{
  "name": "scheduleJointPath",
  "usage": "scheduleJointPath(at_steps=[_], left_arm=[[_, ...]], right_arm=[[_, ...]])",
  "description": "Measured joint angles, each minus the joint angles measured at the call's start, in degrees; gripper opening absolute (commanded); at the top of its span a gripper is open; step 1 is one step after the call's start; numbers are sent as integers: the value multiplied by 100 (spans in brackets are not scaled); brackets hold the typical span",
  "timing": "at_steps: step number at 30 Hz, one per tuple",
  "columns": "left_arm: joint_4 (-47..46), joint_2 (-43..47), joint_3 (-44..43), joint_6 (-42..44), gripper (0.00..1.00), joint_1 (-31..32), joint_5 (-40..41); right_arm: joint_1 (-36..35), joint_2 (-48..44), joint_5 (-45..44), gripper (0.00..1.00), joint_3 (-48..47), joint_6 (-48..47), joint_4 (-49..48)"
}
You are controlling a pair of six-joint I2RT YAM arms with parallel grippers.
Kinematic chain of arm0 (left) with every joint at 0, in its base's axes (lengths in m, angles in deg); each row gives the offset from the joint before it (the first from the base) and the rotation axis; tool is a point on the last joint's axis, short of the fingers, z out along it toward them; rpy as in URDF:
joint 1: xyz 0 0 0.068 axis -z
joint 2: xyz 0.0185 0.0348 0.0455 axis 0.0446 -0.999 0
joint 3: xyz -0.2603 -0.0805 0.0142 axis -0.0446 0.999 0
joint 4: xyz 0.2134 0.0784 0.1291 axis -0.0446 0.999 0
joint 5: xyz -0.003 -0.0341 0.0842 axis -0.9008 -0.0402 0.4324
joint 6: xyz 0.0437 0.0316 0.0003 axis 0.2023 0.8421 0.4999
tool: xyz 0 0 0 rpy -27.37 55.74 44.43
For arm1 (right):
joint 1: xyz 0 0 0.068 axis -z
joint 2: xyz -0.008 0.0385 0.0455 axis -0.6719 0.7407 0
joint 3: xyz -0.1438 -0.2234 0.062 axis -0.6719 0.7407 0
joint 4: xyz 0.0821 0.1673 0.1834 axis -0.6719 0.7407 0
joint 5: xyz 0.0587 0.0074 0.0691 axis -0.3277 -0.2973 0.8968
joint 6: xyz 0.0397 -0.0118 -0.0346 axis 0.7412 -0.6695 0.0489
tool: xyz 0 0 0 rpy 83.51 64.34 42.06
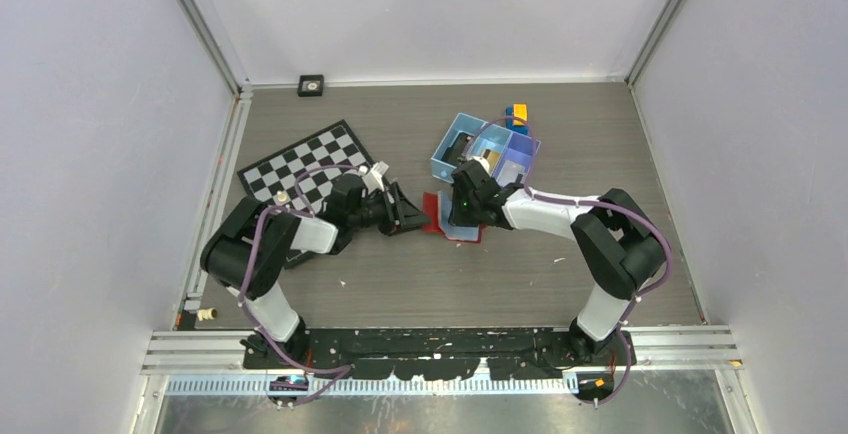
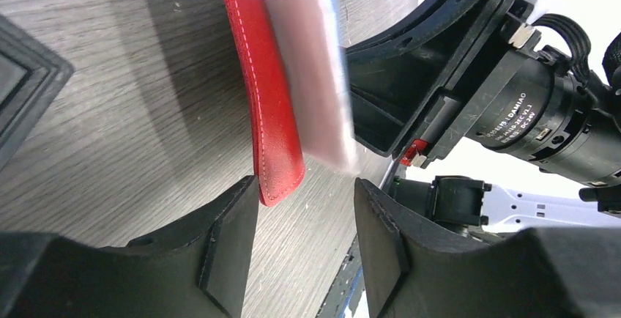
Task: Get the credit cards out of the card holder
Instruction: Pick up the card holder from the center of the board.
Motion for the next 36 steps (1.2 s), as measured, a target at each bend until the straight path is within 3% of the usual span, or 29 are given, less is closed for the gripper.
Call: scheduleJointPath(at_steps=[10,22,32,36], left_arm=[[-573,-584,-450,-435,52,348,-332],[-581,-949,-789,-428,52,382,-372],[527,-984,-1014,61,51,382,81],[970,-977,-1038,216,40,382,280]], right_arm=[[581,87,905,14,138,385,-363],[577,216,1239,14,162,533,-614],[575,249,1344,13,186,546,-721],[557,249,1331,12,188,544,-719]])
